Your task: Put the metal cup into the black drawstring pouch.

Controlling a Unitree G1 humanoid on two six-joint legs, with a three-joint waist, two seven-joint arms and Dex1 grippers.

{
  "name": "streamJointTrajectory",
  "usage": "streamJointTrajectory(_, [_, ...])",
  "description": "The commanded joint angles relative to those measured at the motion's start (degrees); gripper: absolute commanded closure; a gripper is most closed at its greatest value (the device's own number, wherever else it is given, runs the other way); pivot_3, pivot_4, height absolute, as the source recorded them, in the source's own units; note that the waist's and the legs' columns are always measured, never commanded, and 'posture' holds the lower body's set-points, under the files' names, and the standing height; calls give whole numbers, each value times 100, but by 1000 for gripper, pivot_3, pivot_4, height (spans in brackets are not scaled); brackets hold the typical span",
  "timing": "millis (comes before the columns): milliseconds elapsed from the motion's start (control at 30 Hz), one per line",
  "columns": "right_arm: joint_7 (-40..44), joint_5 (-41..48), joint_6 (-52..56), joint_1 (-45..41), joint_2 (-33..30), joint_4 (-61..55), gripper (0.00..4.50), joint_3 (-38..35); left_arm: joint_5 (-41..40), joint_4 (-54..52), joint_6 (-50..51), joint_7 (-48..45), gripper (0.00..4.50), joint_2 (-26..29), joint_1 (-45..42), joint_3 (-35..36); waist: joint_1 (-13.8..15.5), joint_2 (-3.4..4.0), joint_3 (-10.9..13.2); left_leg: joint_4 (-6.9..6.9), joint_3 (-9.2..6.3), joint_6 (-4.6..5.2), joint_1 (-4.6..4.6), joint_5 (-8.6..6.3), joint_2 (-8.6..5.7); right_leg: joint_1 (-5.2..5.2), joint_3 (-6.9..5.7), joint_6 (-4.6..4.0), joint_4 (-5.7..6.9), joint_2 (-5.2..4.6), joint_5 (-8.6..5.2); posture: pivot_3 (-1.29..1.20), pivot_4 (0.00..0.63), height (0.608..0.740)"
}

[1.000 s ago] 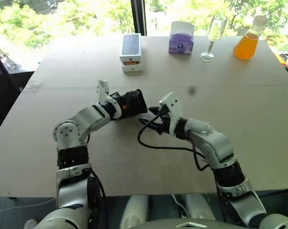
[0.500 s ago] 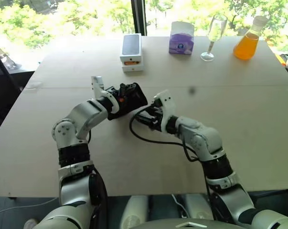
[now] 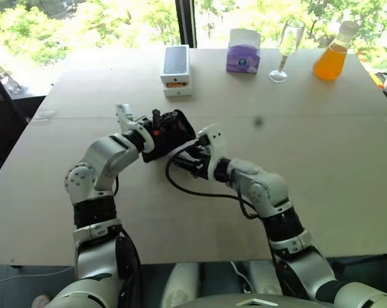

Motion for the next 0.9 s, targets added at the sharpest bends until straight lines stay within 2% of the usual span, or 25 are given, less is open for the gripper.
streamJointTrajectory(33, [-94,44,-340,-404,536,152,1323,-64,-137,-168,-30,-19,4500,114,-17,-11,0,0,0,0,0,0,0,0,0,0,0,0,0,0,0,0,150,740])
streamJointTrajectory(500, [-6,298,-716,-659,689,480,1323,-33,-97,-224,-286,146,4500,-46,43,-127,-4,0,0,0,0,0,0,0,1,0,1,0,-1,0,0,0,150,740])
streamJointTrajectory(667, [365,551,-455,-490,413,-3,1323,171,54,14,-412,145,4500,-162,-128,-193,-3,-1,0,0,0,0,-1,0,0,-1,1,0,-1,0,0,0,150,740])
streamJointTrajectory(900, [345,488,-664,-657,372,12,1323,58,158,225,-376,75,4500,-193,-268,-237,-2,-1,0,0,0,0,-1,0,0,-1,1,0,-1,0,0,0,150,740])
